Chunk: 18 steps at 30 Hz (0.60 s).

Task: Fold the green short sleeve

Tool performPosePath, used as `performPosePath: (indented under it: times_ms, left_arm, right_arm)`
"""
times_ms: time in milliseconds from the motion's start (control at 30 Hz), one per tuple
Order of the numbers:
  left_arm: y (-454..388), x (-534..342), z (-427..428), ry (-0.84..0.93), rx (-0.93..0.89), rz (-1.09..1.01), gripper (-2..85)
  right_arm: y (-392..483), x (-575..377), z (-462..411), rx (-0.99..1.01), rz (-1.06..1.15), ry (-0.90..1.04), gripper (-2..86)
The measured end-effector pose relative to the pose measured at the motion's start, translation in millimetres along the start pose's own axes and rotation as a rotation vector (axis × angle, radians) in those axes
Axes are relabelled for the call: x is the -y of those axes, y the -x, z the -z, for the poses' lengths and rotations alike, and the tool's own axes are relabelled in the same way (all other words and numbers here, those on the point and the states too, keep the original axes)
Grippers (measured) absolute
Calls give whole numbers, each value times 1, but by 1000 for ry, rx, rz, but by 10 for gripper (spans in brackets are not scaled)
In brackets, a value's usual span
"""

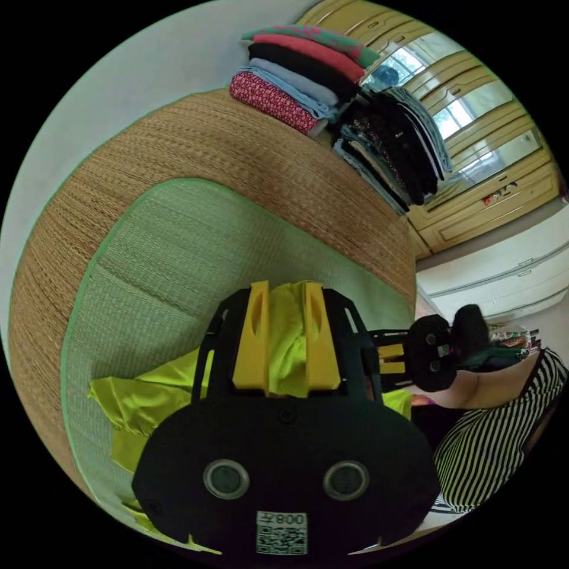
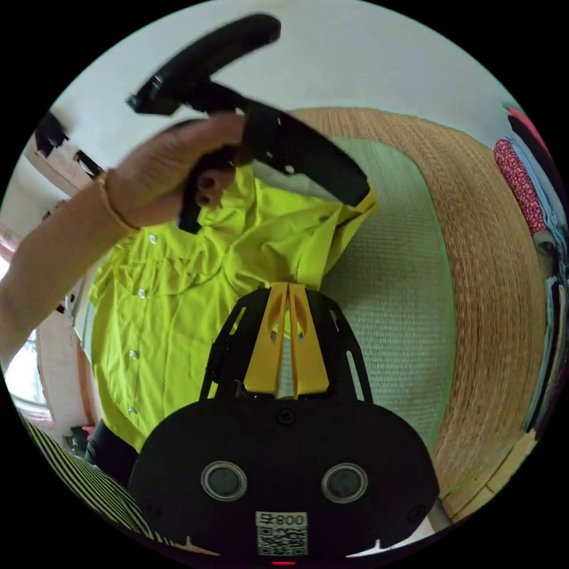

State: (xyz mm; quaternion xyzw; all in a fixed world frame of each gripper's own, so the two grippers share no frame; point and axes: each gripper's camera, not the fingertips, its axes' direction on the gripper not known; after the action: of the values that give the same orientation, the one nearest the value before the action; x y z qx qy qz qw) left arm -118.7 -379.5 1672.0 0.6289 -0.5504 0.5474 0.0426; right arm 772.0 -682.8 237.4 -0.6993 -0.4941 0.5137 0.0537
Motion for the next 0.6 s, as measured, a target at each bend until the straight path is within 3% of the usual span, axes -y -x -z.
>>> performPosePath:
  times_ms: [267,400,533,600]
  left_arm:
    - [-5,4,14,89,242,-59,92]
    - [-9,7,23,82,67,-135,71]
    - [-19,5,42,73,116,-186,45]
    - [-9,-12,58,-68,158,-86,26]
  right_arm:
    - [-15,-16,8,93,-110,-40,0]
    - [-24,-14,14,153,-165,-53,0]
    - [-26,-11,22,173,-184,-69,0]
    - [-28,-10,25,196,-202,-71,0]
